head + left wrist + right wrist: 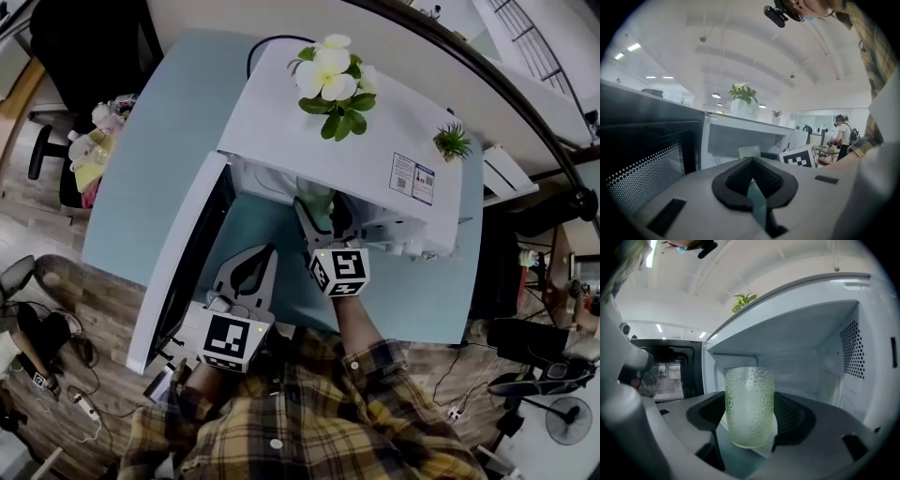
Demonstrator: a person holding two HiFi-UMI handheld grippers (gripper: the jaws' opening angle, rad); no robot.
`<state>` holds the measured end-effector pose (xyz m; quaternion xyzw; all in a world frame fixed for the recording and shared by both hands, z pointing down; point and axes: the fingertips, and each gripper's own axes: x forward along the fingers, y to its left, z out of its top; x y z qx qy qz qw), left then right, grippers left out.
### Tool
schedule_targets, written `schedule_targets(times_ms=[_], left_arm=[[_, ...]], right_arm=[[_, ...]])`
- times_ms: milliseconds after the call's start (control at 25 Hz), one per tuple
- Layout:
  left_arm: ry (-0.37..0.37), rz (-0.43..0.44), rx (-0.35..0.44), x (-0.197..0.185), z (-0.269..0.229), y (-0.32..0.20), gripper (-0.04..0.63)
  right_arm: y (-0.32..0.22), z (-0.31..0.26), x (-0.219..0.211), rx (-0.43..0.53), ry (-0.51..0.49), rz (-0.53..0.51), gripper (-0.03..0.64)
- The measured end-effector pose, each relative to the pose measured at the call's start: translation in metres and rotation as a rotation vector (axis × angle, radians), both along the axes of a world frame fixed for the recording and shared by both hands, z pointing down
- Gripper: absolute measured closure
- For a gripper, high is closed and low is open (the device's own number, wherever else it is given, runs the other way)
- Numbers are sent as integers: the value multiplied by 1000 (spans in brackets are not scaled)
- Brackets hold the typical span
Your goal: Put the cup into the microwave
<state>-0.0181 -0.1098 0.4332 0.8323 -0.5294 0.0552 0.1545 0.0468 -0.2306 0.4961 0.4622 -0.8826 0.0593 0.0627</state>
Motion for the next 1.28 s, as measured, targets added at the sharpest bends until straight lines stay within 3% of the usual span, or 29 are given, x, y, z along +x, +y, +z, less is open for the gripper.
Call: schedule_targets(times_ms=[1080,1280], left_arm=[[-22,-34,-7,-7,5,15,604],[-23,-38,-8,-7,4,20,604]], right_arm=[[-16,17,0,-54,52,59,305],[-29,30,0,-107,105,81,313]])
